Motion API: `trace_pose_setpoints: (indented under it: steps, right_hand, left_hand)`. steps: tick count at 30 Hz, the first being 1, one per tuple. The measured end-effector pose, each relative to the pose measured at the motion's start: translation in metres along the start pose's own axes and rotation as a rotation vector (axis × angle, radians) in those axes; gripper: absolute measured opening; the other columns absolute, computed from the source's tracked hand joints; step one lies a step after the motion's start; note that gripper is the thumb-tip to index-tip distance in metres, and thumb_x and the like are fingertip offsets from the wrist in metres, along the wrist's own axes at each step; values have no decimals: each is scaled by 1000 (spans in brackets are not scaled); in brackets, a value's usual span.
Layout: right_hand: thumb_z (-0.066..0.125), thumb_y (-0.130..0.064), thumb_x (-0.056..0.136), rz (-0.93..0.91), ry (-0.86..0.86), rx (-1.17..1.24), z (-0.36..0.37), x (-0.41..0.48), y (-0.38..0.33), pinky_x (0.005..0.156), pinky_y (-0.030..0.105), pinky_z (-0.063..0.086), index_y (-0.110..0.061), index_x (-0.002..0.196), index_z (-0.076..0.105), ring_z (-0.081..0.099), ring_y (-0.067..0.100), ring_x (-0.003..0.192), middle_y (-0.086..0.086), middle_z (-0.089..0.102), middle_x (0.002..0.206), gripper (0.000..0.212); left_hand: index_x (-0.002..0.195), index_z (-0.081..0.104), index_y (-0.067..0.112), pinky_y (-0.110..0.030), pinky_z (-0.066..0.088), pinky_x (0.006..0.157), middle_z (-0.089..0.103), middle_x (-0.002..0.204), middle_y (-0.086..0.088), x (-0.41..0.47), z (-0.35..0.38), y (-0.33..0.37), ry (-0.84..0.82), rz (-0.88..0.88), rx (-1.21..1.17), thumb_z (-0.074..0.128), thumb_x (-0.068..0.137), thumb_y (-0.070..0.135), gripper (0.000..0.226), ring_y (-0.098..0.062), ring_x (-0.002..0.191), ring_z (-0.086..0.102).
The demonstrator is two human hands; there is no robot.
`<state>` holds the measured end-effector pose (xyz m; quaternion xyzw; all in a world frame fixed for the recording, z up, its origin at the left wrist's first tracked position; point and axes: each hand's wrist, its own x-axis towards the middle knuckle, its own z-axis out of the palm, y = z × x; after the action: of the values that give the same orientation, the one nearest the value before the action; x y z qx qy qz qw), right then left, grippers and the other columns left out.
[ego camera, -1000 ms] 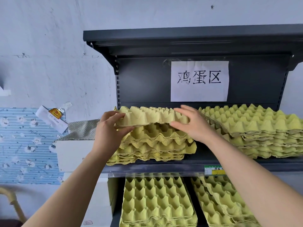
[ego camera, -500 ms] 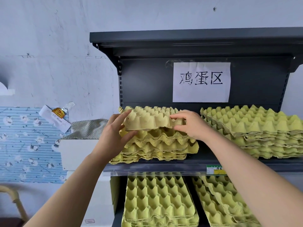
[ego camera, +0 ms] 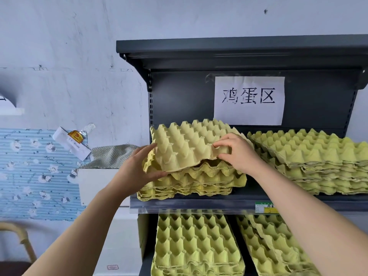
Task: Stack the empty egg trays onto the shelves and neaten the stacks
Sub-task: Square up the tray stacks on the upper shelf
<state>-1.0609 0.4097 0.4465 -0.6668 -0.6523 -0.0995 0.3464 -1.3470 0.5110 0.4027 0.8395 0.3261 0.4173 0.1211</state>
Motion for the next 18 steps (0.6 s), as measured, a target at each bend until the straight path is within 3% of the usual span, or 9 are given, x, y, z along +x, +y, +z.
trace_pose_setpoints:
  steps: [5,7,9,12,16,18]
  right_hand:
    - [75,-9,77,2,17,74,-19,18,1,104,28,32,-22,114,68,48,11,113,-6,54,119,40]
    - [77,-4,73,-15,5,77,-23,21,3,104,28,34,-18,111,70,51,12,111,-5,56,114,41]
    - [77,0,72,-21,-5,85,-25,20,6,102,24,34,-16,108,71,52,12,109,-5,57,112,40]
    - [76,1,73,7,-12,109,-24,19,14,96,19,35,-16,109,71,54,12,111,-6,59,114,40]
    - [68,5,79,78,-20,56,-18,16,23,100,16,27,-23,120,65,49,9,123,-7,53,134,49]
    - [60,3,85,93,-54,82,-20,7,17,92,19,38,-30,129,57,59,-3,101,-12,47,135,56]
  left_hand:
    - [147,24,42,-30,33,104,36,149,3,20,-14,1,14,90,53,71,84,27,81,-17,133,40]
    - [145,33,38,-35,32,109,32,151,0,31,-17,1,34,101,111,71,84,25,72,-21,136,37]
    - [132,55,32,-44,36,108,37,149,1,40,-18,2,29,122,165,75,79,28,57,-23,133,39]
    - [102,73,21,-43,44,98,59,128,2,45,-14,5,65,233,200,78,76,27,27,-23,116,55]
    - [90,75,13,-36,53,79,66,104,2,44,0,14,65,305,197,79,73,29,24,-21,86,66]
    - [88,76,12,-35,53,73,65,101,1,44,10,17,75,315,182,79,73,29,23,-21,78,65]
